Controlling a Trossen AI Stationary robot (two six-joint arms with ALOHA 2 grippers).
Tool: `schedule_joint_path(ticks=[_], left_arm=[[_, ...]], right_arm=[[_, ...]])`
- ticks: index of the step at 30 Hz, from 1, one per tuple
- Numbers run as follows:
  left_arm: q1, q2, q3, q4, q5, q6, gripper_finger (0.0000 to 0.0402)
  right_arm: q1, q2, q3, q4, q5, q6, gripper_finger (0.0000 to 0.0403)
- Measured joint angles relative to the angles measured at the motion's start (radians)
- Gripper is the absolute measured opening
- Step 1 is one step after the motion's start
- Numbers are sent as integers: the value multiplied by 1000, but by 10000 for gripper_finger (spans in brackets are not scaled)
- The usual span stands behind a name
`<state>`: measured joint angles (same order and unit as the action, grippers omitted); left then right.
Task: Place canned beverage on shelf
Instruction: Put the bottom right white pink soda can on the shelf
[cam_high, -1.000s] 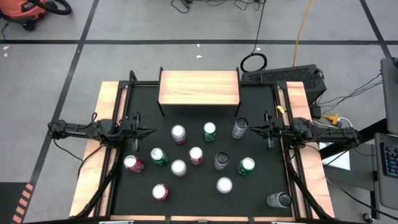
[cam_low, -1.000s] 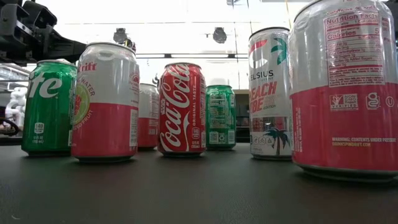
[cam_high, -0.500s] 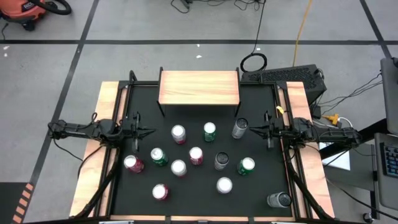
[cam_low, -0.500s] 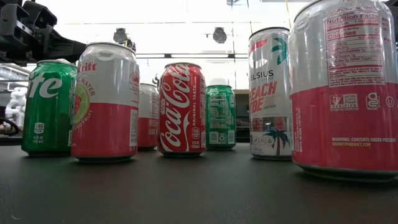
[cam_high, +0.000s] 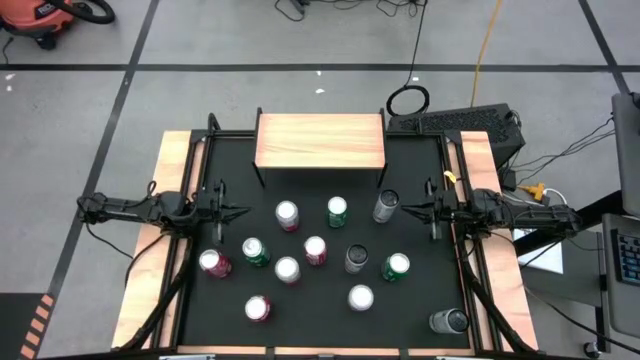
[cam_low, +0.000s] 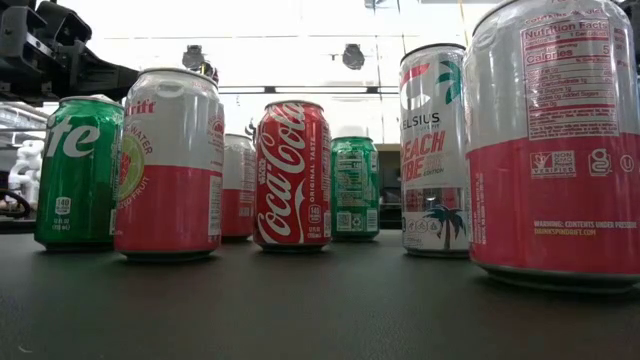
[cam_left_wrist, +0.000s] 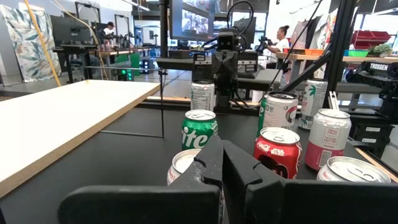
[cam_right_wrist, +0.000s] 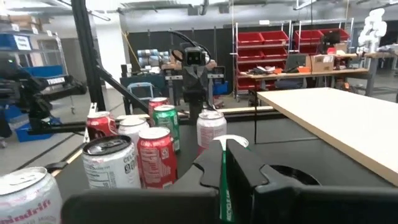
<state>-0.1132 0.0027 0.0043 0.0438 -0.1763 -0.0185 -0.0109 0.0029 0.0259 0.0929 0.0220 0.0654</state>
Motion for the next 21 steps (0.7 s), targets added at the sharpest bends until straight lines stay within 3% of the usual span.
schedule_joint_path(ticks=[10, 21], left_arm=[[0, 0, 0, 0, 0, 0, 0], [0, 0, 0, 0, 0, 0, 0]], right_arm=[[0, 16, 143, -102, 3, -52, 0], [-1, 227, 428, -219, 29, -89, 0]])
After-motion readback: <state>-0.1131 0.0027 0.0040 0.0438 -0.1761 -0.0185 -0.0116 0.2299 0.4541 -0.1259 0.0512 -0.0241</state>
